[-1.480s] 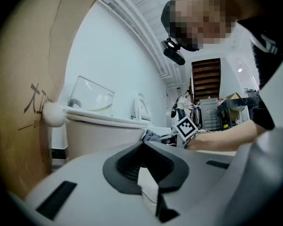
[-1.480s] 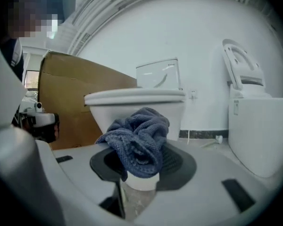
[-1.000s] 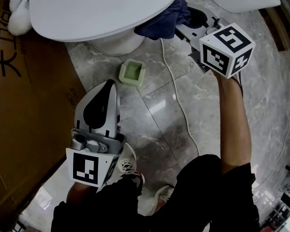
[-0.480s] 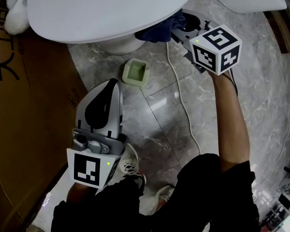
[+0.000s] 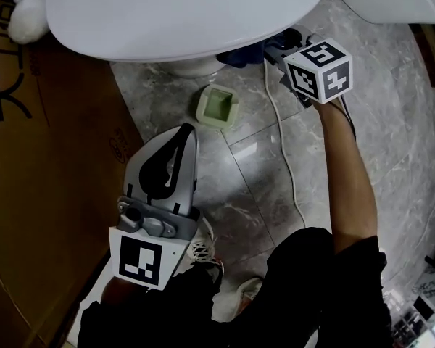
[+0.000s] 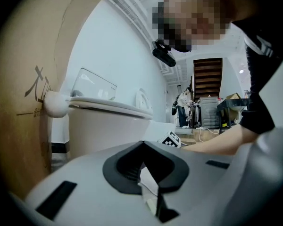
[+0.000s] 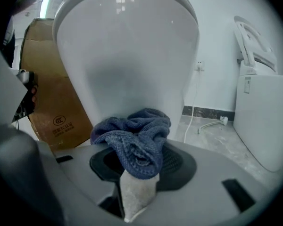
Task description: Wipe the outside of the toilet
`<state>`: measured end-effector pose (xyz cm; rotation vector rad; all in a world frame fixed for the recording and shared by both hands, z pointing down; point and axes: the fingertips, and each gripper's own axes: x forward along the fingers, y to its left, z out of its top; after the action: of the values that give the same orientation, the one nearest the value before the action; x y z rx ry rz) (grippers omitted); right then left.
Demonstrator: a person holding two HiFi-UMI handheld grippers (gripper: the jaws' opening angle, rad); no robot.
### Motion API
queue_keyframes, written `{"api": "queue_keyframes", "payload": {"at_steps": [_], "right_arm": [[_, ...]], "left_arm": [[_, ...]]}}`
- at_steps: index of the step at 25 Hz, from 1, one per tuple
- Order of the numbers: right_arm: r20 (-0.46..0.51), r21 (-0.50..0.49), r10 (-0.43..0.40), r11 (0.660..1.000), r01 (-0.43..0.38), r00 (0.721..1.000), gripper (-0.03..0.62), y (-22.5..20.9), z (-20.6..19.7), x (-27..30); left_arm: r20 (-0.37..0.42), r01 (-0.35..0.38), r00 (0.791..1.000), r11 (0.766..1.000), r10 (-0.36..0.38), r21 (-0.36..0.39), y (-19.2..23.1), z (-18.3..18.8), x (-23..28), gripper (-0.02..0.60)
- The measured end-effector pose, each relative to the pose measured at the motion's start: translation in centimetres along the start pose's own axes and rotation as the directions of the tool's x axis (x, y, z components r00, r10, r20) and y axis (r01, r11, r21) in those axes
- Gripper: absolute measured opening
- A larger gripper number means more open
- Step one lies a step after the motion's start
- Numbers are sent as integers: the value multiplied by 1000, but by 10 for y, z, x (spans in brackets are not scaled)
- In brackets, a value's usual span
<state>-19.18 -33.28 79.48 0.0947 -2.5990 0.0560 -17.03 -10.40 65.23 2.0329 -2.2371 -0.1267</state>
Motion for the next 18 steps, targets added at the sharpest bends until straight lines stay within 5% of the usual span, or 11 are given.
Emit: {"api": "queue_keyframes", "payload": {"at_steps": [10, 18], "right_arm": [[-128, 100, -93, 989, 106, 987, 153, -18, -60, 40], [-241, 133, -214, 959, 251, 947, 153, -28, -103, 63]], "left_arm": [[-4, 26, 1000, 999, -26, -26, 3, -4, -4, 11], [-13, 44, 999, 999, -45, -20, 1, -8, -6, 9]]}}
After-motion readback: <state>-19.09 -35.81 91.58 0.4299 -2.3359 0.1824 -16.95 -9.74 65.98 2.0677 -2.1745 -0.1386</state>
